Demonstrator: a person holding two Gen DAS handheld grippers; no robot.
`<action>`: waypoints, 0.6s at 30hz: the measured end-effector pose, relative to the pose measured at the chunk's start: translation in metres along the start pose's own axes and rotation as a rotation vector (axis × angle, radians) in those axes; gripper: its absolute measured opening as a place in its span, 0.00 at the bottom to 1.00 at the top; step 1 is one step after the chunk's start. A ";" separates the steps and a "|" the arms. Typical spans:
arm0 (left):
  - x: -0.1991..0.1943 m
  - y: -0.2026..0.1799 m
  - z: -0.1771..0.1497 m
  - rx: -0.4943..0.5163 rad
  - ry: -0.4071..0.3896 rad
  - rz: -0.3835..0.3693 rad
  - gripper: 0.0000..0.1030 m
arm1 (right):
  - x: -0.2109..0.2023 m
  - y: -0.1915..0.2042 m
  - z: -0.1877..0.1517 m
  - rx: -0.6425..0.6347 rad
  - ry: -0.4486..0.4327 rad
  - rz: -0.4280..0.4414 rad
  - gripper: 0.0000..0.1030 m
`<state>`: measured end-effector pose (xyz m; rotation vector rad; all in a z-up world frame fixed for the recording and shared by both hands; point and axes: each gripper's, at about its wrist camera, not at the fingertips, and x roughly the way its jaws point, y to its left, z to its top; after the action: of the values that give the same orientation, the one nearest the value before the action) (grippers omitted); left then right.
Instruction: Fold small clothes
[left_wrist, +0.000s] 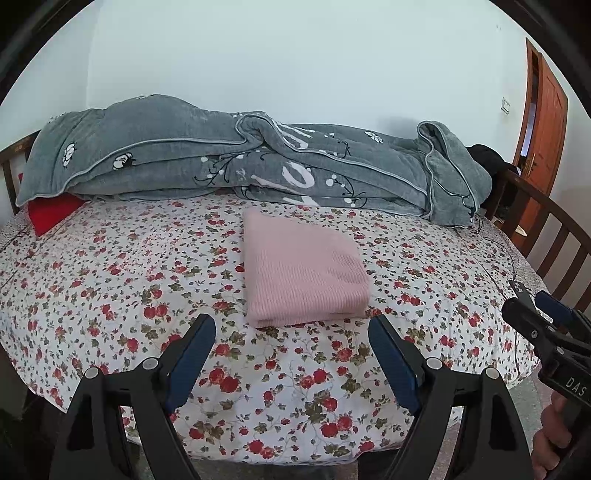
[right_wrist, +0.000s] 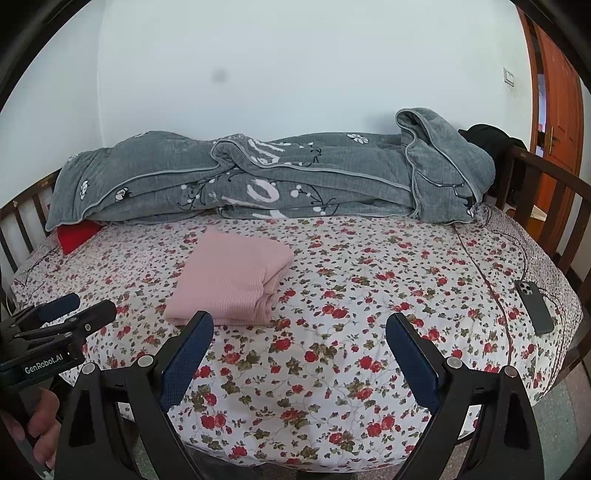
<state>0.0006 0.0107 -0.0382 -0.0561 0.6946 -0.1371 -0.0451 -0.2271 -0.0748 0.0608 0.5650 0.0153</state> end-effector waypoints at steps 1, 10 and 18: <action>0.000 0.000 0.000 -0.001 -0.001 0.000 0.82 | 0.000 0.000 0.000 0.000 0.000 0.000 0.90; -0.001 0.001 0.001 -0.005 0.000 -0.001 0.82 | -0.001 -0.004 0.000 0.010 -0.002 0.002 0.90; -0.002 0.001 0.002 -0.014 -0.001 0.000 0.82 | -0.002 -0.005 0.001 0.010 -0.005 0.007 0.90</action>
<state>0.0008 0.0125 -0.0353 -0.0698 0.6947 -0.1323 -0.0466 -0.2327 -0.0729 0.0724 0.5599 0.0187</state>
